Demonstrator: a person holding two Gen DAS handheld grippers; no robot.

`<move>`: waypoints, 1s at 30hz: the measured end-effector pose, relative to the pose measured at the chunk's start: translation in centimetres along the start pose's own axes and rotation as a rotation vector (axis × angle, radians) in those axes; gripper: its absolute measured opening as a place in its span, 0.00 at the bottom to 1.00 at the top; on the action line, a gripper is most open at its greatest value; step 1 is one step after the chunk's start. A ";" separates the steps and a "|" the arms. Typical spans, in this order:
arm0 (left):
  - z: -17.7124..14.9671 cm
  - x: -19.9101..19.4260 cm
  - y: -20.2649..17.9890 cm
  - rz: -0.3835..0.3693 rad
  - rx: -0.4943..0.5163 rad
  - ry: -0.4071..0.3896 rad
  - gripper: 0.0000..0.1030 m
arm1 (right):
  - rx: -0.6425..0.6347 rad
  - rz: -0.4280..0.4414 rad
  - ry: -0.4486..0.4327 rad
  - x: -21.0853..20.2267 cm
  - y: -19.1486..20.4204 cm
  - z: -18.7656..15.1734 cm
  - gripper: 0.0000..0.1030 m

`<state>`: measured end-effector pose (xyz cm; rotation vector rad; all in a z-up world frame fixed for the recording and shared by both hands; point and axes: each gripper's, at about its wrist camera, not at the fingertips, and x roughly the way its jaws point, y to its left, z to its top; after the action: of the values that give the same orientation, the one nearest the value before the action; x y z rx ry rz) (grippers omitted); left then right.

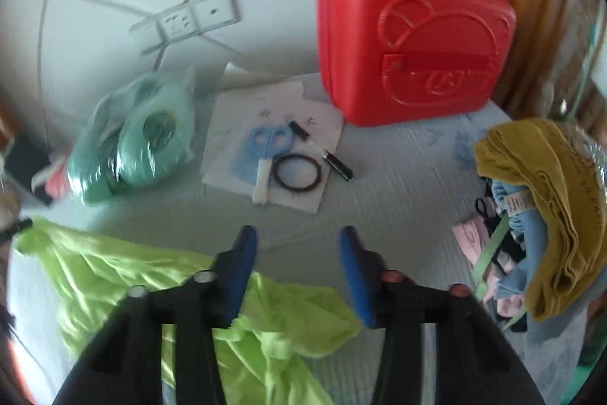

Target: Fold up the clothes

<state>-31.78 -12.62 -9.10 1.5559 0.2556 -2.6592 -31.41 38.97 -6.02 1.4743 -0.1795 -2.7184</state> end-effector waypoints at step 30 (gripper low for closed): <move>-19.4 3.1 -5.0 0.009 0.213 0.108 0.74 | -0.083 -0.009 0.217 -0.1 4.0 -25.2 0.55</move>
<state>-17.20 -4.36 -20.52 1.7572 -0.0322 -2.6739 -10.35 32.93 -19.07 1.7330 -0.0508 -2.5135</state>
